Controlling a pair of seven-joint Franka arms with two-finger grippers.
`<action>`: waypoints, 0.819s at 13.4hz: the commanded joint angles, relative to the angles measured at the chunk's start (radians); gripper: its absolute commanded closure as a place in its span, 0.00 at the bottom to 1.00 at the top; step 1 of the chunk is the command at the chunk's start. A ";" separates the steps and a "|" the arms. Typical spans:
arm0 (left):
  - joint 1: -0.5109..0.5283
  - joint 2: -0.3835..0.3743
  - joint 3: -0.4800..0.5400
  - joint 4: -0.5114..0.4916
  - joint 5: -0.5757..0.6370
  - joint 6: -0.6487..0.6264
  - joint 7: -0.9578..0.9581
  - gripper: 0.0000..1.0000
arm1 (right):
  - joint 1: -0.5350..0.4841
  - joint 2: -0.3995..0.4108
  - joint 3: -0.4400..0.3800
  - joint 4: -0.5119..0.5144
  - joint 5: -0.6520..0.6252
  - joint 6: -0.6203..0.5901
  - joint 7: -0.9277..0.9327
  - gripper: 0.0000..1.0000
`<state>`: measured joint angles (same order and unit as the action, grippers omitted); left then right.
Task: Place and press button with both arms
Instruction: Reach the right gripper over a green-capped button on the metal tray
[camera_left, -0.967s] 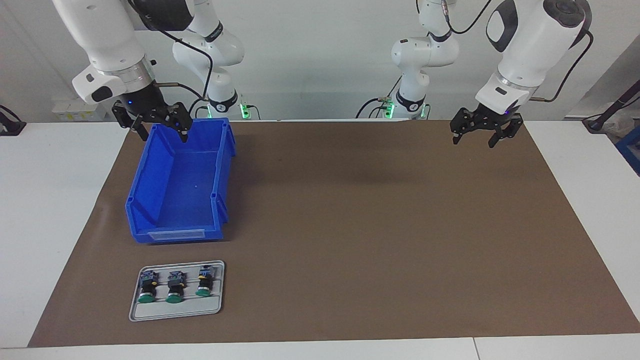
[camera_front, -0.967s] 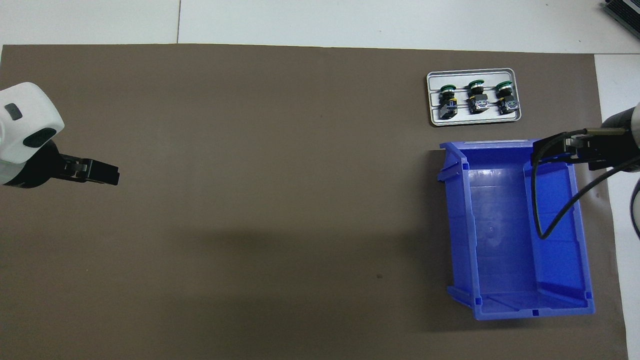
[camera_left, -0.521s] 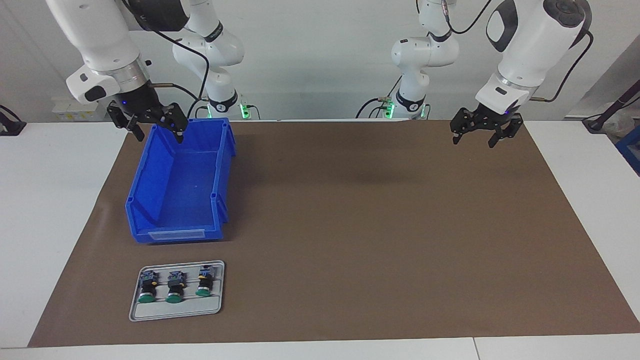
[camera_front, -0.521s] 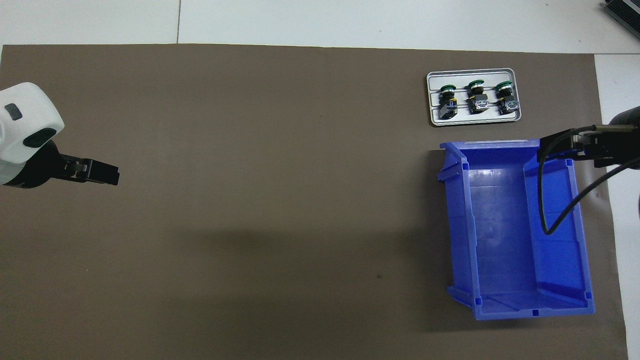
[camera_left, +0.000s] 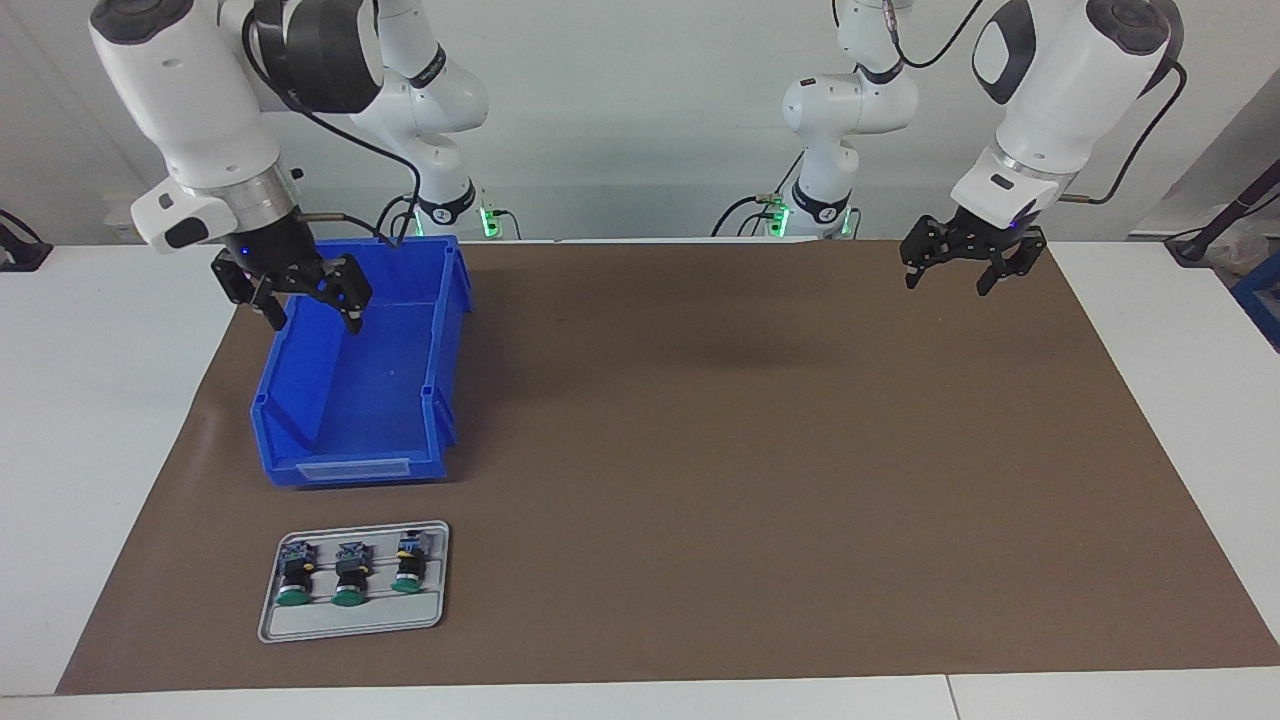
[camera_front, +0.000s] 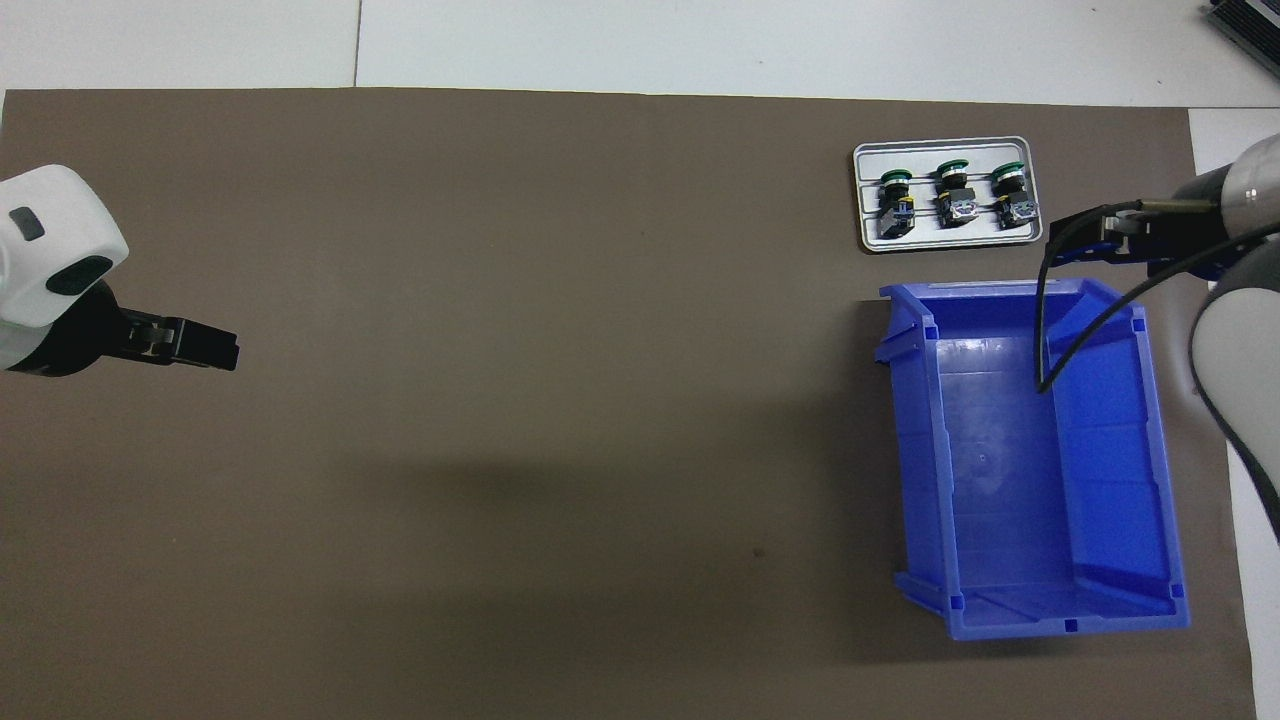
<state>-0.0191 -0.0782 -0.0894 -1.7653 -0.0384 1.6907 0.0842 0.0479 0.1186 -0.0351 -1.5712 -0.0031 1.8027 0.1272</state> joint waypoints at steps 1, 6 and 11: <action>0.008 -0.022 -0.004 -0.029 0.005 0.018 0.006 0.00 | -0.013 0.137 0.006 0.107 0.023 0.036 -0.003 0.05; 0.010 -0.022 -0.004 -0.028 0.005 0.018 0.006 0.00 | -0.051 0.403 0.014 0.324 0.046 0.121 -0.089 0.07; 0.008 -0.022 -0.004 -0.028 0.005 0.018 0.006 0.00 | -0.054 0.552 0.014 0.370 0.048 0.239 -0.225 0.12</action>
<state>-0.0191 -0.0782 -0.0894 -1.7653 -0.0384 1.6908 0.0842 0.0065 0.6146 -0.0336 -1.2512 0.0235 2.0272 -0.0261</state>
